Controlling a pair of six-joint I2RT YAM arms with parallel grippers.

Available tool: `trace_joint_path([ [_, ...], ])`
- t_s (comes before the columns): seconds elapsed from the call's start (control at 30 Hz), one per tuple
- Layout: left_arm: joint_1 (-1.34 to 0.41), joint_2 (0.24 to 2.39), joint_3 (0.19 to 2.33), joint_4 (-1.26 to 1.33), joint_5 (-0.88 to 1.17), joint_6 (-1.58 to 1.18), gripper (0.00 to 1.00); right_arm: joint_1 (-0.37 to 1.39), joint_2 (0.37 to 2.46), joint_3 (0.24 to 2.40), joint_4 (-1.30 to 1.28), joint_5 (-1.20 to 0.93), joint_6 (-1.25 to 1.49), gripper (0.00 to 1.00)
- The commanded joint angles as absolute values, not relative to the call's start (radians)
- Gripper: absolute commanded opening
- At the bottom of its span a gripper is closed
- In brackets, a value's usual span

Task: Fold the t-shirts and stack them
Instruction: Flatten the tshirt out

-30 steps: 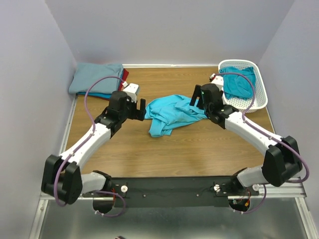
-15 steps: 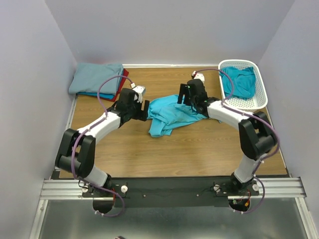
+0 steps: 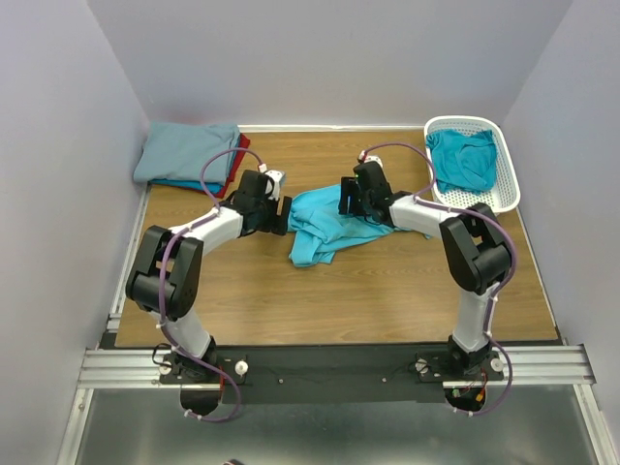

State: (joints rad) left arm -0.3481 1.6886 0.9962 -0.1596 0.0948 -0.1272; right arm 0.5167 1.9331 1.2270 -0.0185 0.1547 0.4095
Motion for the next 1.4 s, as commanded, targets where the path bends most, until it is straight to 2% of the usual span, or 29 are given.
trace_joint_path([
  [0.0,-0.345,1.716,1.029,-0.156,0.106,-0.129,0.85,0.512,1.976,1.261,-0.009,0.127,0.397,0.72],
  [0.1,-0.345,1.724,1.026,-0.156,0.110,-0.129,0.78,0.512,1.980,1.262,-0.009,0.133,0.399,0.67],
  [0.17,-0.345,1.726,1.028,-0.153,0.117,-0.130,0.77,0.512,1.979,1.262,-0.011,0.133,0.400,0.63],
  [0.57,-0.345,1.772,1.045,-0.127,0.178,-0.143,0.68,0.511,1.959,1.246,-0.009,0.124,0.407,0.59],
  [0.73,-0.345,1.792,1.058,-0.117,0.204,-0.138,0.57,0.512,1.965,1.249,-0.009,0.095,0.414,0.56],
  [0.8,-0.345,1.799,1.063,-0.118,0.219,-0.137,0.43,0.514,1.957,1.232,-0.009,0.084,0.420,0.51],
  [0.87,-0.345,1.802,1.060,-0.115,0.238,-0.137,0.36,0.511,1.939,1.218,-0.009,0.081,0.423,0.48],
  [0.9,-0.344,1.804,1.060,-0.110,0.247,-0.140,0.25,0.512,1.933,1.212,-0.009,0.081,0.425,0.43],
  [1.07,-0.345,1.807,1.066,-0.117,0.261,-0.141,0.07,0.512,1.893,1.201,-0.009,0.064,0.425,0.24],
  [1.1,-0.345,1.802,1.071,-0.124,0.252,-0.141,0.03,0.512,1.873,1.198,-0.009,0.058,0.425,0.16],
  [1.13,-0.345,1.795,1.075,-0.138,0.226,-0.135,0.00,0.512,1.861,1.195,-0.009,0.058,0.422,0.13],
  [1.23,-0.345,1.726,1.091,-0.167,0.151,-0.117,0.00,0.511,1.804,1.183,-0.011,0.066,0.417,0.03],
  [1.37,-0.344,1.555,1.080,-0.179,-0.079,-0.080,0.00,0.512,1.726,1.175,-0.034,0.095,0.405,0.00],
])
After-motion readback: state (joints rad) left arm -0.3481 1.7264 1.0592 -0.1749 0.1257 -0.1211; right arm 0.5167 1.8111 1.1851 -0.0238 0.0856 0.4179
